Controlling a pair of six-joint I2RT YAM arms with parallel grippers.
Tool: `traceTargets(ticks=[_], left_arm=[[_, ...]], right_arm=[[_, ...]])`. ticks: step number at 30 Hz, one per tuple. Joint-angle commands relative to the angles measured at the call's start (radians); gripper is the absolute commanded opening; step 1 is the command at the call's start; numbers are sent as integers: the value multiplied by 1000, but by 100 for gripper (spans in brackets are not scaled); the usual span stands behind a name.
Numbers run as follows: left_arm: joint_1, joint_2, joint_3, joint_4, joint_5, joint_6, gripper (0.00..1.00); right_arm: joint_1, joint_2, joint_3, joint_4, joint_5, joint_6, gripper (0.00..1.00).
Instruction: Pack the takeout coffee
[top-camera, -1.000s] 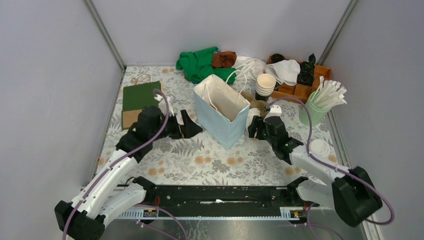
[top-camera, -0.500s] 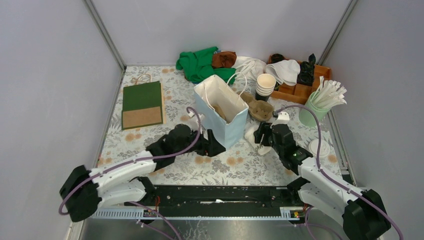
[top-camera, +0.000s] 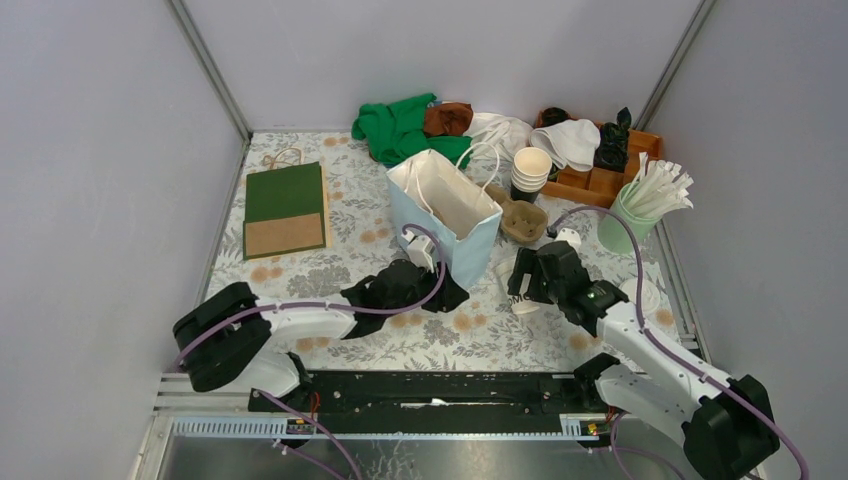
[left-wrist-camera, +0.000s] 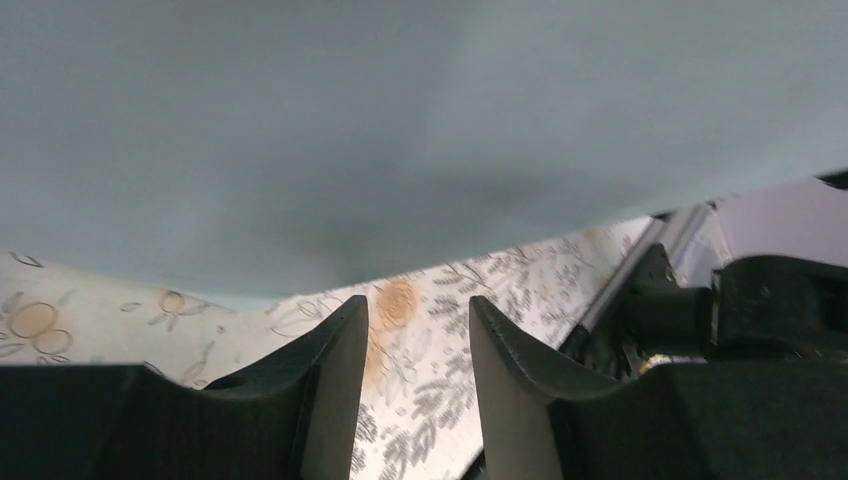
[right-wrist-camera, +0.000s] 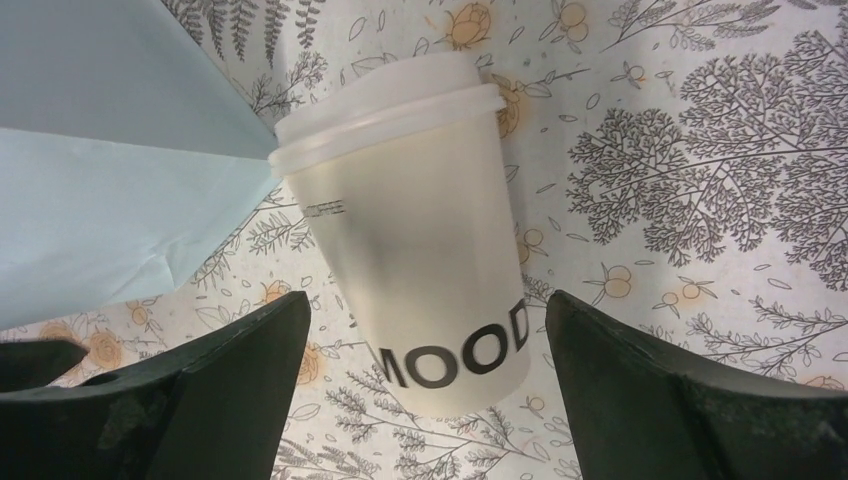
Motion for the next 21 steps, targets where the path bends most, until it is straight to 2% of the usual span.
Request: traceTargets(ticks=[1, 5, 12, 17, 21], left_arm=[[19, 47, 43, 115, -135, 8, 45], [85, 80, 48, 110, -134, 24, 44], [187, 97, 48, 75, -138, 106, 45], [223, 20, 47, -13, -98, 142, 48], [223, -95, 60, -137, -34, 165, 56]], right_arm=[[-5, 64, 95, -82, -34, -2, 95], [-5, 147, 147, -40, -55, -84, 100], [-5, 353, 237, -58, -23, -131, 100], [-4, 426, 241, -40, -36, -147, 100], [-5, 400, 214, 9, -67, -175, 86]])
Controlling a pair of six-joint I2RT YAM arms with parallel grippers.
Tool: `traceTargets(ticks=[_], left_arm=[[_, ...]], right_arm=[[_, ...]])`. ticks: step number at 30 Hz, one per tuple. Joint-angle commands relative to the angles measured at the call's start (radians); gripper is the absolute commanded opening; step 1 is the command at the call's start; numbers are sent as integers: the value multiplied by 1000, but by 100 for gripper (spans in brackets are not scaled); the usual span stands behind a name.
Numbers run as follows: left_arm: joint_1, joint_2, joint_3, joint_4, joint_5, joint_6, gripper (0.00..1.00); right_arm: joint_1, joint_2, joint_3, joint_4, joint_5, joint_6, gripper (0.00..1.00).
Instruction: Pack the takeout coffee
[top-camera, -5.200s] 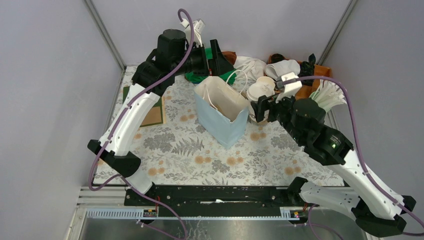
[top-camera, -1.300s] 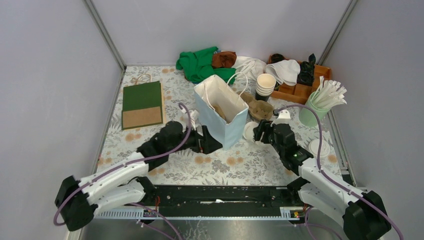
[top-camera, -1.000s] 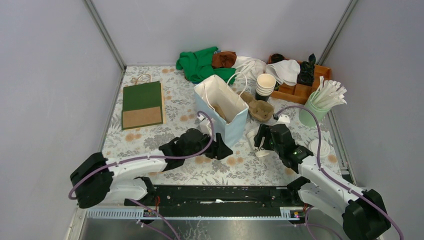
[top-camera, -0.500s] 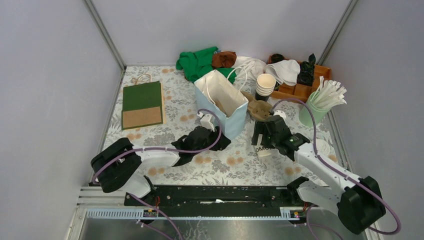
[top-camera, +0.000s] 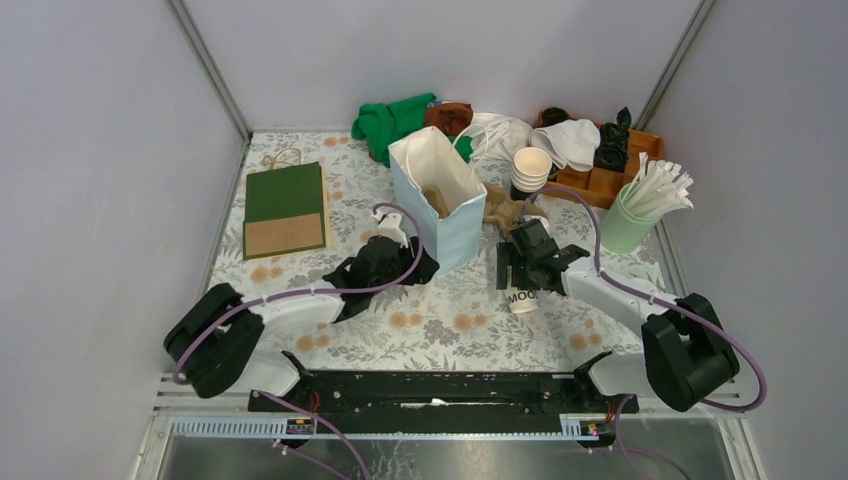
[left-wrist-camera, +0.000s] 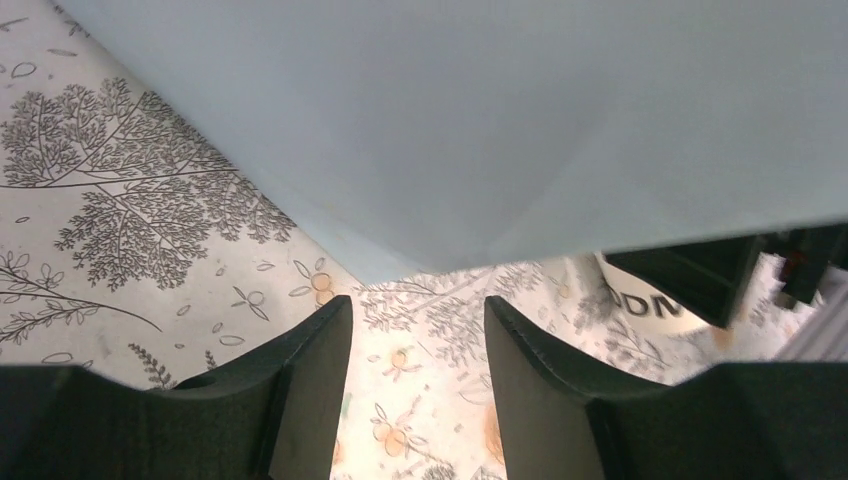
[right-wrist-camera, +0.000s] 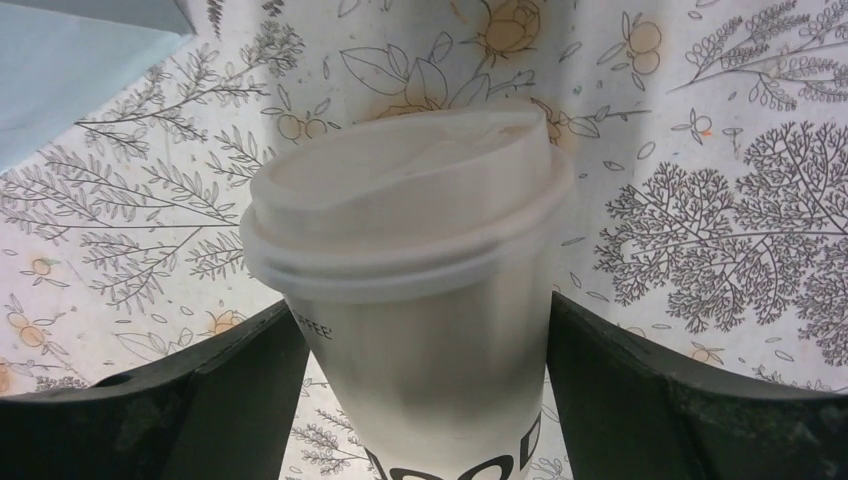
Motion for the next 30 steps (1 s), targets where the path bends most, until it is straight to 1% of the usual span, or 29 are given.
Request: traceTargets(ticks=[1, 4, 7, 10, 11, 14, 17, 20, 23, 26, 30], left_arm=[[1, -160, 48, -103, 94, 50, 59], [2, -226, 47, -163, 185, 45, 64], [1, -281, 42, -194, 258, 34, 68], [4, -341, 42, -247, 273, 18, 73], [9, -363, 44, -268, 271, 11, 75], [45, -421, 59, -342, 278, -16, 81], [91, -459, 96, -448, 300, -10, 83], [134, -506, 125, -541, 288, 3, 84], [199, -551, 163, -647, 250, 27, 85], [283, -588, 207, -751, 238, 55, 86], [383, -625, 250, -864, 212, 82, 89]], right_arm=[[-5, -53, -2, 75, -37, -57, 84], [-5, -142, -50, 159, -81, -85, 76], [-4, -239, -107, 280, -203, -118, 74], [0, -334, -175, 439, -332, -124, 72], [8, -359, -200, 493, -366, -125, 73], [86, -408, -274, 639, -373, -142, 73], [214, -427, -335, 791, -286, -173, 74], [307, -364, -359, 933, -206, -195, 73], [403, -220, -328, 1055, -94, -248, 71], [528, -65, -253, 1142, 46, -316, 69], [577, 131, -165, 1293, 91, -349, 69]])
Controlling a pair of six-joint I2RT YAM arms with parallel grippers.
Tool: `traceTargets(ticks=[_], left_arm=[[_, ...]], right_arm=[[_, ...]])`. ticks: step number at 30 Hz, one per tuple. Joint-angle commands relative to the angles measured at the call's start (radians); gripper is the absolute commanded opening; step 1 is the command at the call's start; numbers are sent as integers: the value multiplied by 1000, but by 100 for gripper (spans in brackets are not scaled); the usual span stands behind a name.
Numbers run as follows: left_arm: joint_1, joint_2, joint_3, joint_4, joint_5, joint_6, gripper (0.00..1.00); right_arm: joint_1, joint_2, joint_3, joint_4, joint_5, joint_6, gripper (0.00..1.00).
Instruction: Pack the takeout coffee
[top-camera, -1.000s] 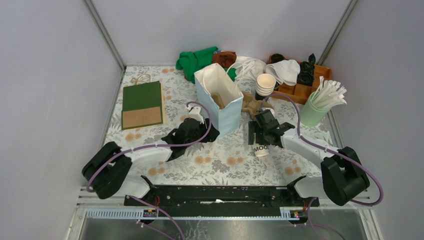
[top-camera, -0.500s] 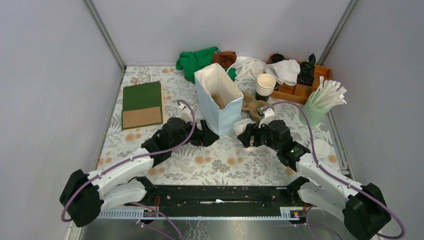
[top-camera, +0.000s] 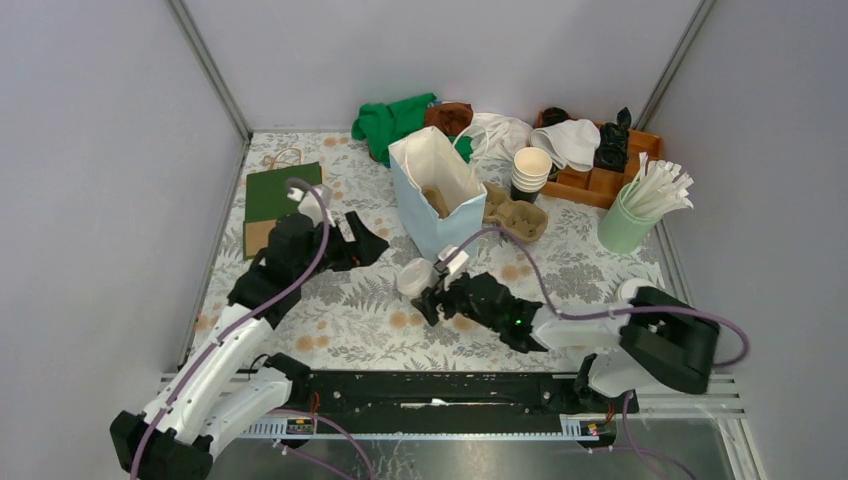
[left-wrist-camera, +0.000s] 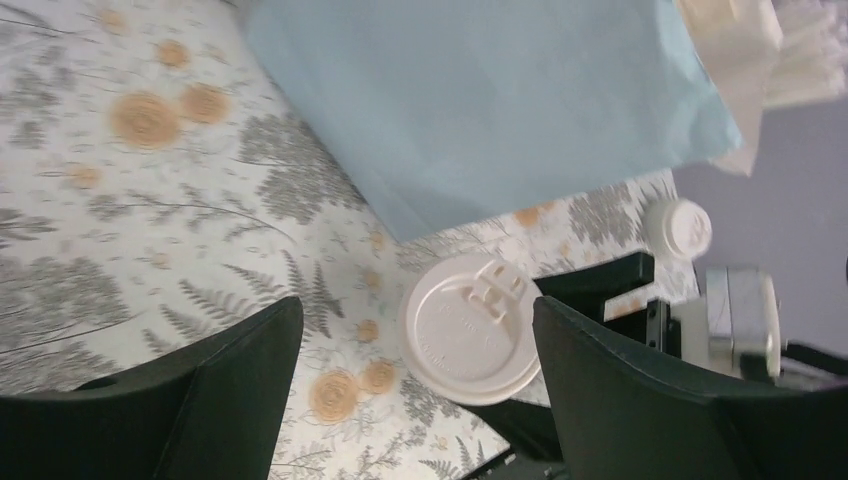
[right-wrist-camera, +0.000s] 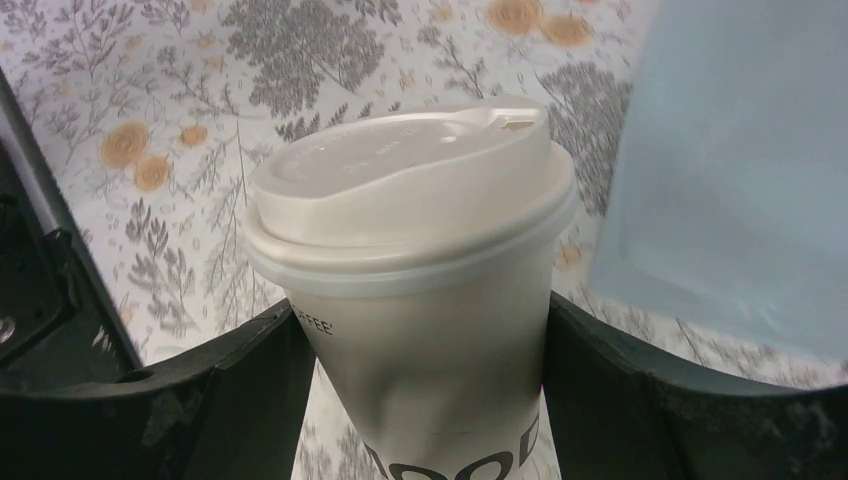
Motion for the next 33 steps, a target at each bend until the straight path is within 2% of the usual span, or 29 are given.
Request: traceTargets(ticks=[1, 7, 13, 18, 22, 29, 33], left_arm=[[102, -43, 78, -161, -41, 51, 90], [220, -62, 73, -193, -8, 65, 93], [232, 5, 0, -95, 132, 42, 87], [237, 65, -57, -15, 189, 30, 89], [237, 119, -80, 36, 250, 46, 77], [235, 198, -96, 47, 241, 67, 74], [223, 228, -98, 54, 224, 77, 74]], right_arm=[[51, 177, 123, 305, 146, -87, 70], [95, 396, 253, 455, 214, -152, 73], [116, 550, 308, 621, 261, -233, 74], [123, 621, 306, 717, 278, -247, 76], [124, 660, 305, 762, 277, -253, 77], [124, 684, 312, 768, 277, -250, 80], [125, 706, 324, 768, 276, -244, 88]])
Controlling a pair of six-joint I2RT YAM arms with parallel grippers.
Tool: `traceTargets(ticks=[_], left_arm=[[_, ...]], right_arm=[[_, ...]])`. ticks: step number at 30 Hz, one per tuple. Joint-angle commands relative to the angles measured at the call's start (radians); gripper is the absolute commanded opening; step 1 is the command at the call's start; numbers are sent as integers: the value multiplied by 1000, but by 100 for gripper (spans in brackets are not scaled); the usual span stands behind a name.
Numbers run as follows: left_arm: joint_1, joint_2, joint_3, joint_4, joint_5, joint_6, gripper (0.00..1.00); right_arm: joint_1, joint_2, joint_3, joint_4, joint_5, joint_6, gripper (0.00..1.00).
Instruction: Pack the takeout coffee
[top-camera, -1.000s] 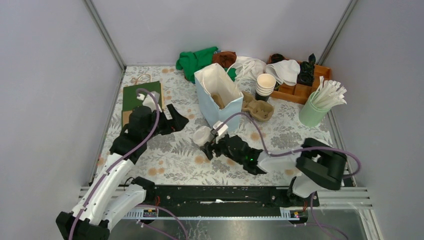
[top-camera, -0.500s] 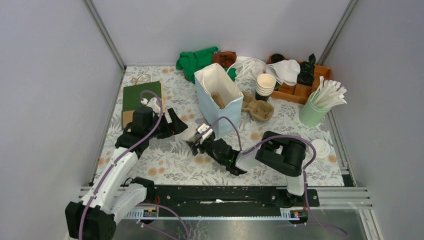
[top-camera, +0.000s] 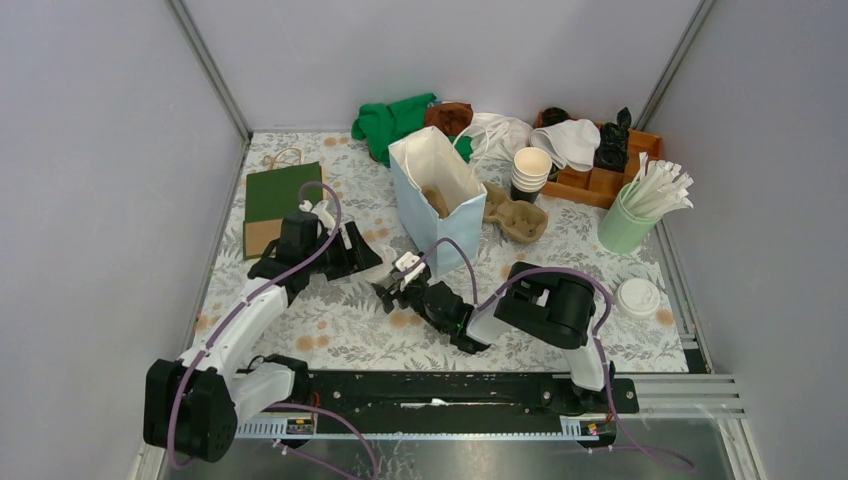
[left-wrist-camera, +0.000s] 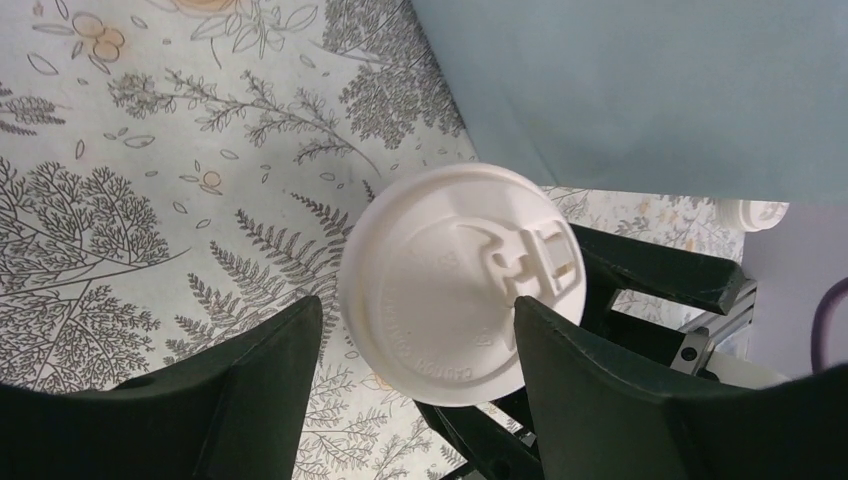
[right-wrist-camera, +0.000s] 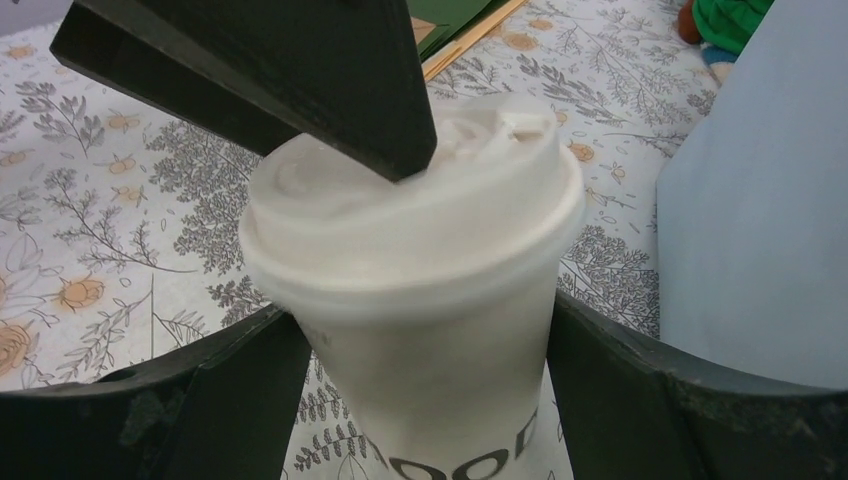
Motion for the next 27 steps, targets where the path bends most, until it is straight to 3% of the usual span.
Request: traceTargets(ticks=[1, 8, 13, 19, 27], left_arm=[[-14, 27, -3, 38, 4, 31, 74], [-101, 69, 19, 28, -80, 27, 71], [-140, 56, 44, 6, -154, 33, 71], [-150, 55, 68, 16, -147, 27, 71], [-151, 19, 121, -29, -150, 40, 80]], right_arm=[[12, 22, 40, 97, 29, -10, 89], [12, 23, 36, 96, 40, -5, 99], [19, -41, 12, 8, 57, 3, 100], [35, -154, -111, -39, 77, 57, 100], [64, -310, -195, -224, 86, 109, 100]])
